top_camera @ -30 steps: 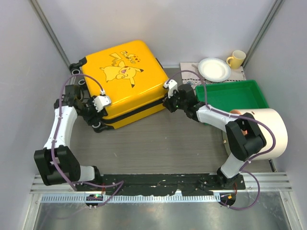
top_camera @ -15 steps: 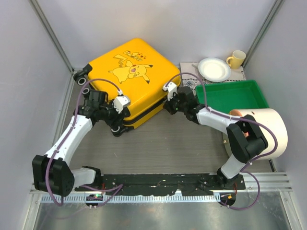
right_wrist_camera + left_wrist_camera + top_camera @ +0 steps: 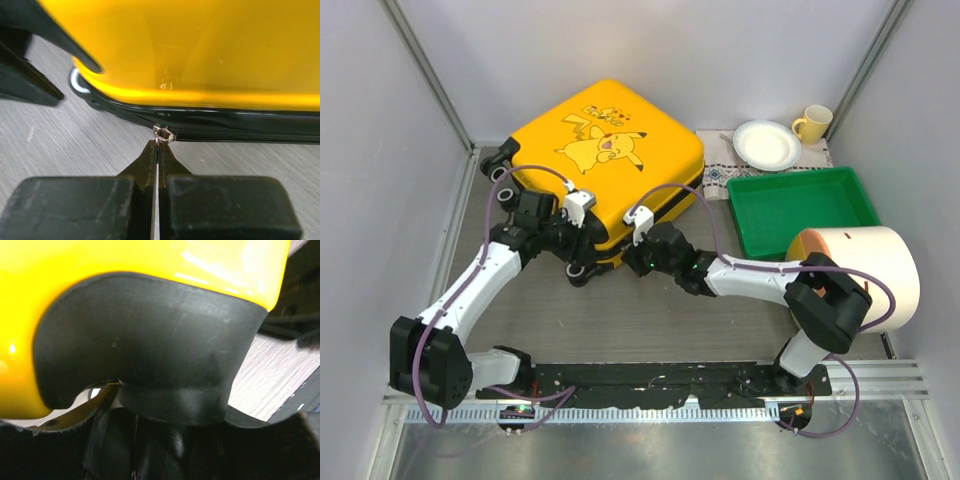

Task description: Open, take out, and arrange the luggage

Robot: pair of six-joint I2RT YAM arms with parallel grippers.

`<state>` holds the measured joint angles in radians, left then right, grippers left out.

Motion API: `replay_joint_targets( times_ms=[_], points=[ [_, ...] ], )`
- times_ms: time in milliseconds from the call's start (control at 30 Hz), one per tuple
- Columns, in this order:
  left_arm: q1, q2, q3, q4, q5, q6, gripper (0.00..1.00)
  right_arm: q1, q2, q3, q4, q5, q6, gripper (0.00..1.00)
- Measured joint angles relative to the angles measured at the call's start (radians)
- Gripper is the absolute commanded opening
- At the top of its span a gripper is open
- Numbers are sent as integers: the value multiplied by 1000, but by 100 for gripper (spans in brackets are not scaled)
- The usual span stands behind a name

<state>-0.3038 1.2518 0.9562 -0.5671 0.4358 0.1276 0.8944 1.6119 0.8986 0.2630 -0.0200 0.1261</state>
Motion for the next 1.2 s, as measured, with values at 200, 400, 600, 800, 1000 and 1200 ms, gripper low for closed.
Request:
replay_joint_targets(
  times_ms=[200,400,600,800,1000,1200],
  points=[
    [11,-29,-56,94,43,-155,42,73,1,-29,68,89,117,1],
    [145,-156,-185,248,203,-380,48,103,26,-29,134,113,139,1],
    [183,-211,-211,239,239,-368,67,100,27,-32,151,111,112,1],
    [209,-275,-172,205,208,-197,100,32,27,-32,132,43,104,1],
    [268,-266,-2,173,188,-110,98,-57,27,-32,112,-3,97,1],
    [441,-74,222,106,149,7,90,-122,27,-32,111,-48,74,1]
  ],
)
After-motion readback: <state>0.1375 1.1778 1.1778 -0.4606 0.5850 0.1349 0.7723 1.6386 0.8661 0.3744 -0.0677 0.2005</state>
